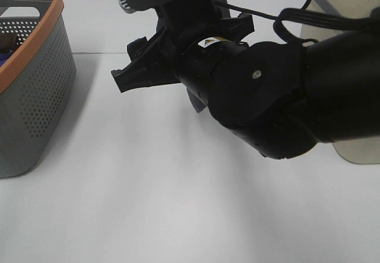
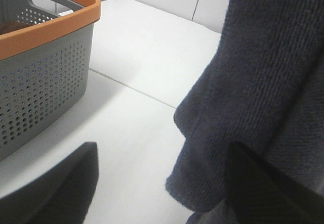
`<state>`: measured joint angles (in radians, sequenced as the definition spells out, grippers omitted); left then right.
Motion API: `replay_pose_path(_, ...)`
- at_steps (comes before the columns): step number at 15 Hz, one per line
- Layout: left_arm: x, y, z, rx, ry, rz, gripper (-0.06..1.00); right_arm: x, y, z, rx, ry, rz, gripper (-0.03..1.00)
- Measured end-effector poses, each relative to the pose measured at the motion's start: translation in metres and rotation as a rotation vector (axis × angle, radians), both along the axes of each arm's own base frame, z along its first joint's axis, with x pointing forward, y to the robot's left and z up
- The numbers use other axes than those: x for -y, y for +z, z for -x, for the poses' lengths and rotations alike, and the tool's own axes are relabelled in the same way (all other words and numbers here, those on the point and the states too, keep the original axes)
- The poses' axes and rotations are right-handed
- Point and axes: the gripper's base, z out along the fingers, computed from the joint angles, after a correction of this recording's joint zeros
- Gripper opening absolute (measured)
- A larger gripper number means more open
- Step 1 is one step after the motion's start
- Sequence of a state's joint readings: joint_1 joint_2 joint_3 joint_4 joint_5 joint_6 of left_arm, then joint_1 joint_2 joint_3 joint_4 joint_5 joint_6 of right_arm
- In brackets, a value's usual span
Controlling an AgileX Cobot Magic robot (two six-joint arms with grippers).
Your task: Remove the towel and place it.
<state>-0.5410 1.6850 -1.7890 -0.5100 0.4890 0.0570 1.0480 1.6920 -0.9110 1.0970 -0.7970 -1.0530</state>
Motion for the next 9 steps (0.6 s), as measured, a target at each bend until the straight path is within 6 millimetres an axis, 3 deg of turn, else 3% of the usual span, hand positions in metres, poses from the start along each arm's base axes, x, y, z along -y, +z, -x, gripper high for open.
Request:
replay_pose_path(6,0.0,0.0,0.0,-0.004,-0.003,-0.003,0.01,0.025,-0.003,-0.028,-0.045,-0.105,-0.01,0.67)
replay_pose_path(9,0.0,-0.001,0.0,-0.006,-0.004,-0.005,0.01,0.029,-0.004,-0.032,-0.051,-0.113,-0.009,0.67)
